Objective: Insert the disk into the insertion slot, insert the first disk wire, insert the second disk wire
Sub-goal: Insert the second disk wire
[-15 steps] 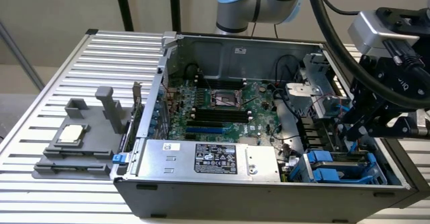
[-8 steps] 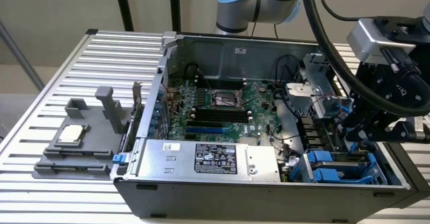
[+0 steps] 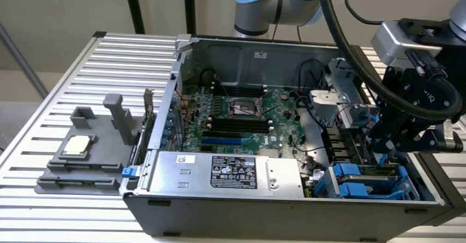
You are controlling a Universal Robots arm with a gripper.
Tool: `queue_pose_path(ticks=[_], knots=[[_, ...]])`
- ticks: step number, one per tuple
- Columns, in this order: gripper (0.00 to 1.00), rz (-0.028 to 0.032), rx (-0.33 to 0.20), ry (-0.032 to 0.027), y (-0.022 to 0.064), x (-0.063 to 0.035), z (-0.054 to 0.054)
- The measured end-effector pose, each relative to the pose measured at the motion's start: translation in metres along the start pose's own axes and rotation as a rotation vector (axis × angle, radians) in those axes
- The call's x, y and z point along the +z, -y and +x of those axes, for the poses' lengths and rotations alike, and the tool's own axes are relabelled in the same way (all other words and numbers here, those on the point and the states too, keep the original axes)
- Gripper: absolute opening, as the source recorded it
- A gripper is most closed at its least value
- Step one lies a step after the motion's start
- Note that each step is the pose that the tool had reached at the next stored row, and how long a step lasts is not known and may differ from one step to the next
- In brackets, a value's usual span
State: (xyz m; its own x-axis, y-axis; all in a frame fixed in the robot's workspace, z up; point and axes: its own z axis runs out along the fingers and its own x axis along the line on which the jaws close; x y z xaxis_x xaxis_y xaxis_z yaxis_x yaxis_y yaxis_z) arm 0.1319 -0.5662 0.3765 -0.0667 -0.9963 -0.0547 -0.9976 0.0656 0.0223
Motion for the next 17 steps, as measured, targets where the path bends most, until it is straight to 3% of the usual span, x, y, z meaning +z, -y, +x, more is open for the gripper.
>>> queue_pose_path(ticks=[5, 7, 9, 10, 17], knots=[[0.33, 0.0010, 0.000, -0.0153, 0.0007, 0.0017, -0.0052], [0.24, 0.0015, 0.000, -0.0217, 0.0013, 0.0021, -0.0066], [0.24, 0.0018, 0.000, -0.0271, 0.0017, 0.0023, -0.0073], [0.17, 0.0020, 0.000, -0.0290, 0.0017, 0.0024, -0.0074], [0.16, 0.0042, -0.004, -0.0291, -0.0022, 0.0029, -0.0029]])
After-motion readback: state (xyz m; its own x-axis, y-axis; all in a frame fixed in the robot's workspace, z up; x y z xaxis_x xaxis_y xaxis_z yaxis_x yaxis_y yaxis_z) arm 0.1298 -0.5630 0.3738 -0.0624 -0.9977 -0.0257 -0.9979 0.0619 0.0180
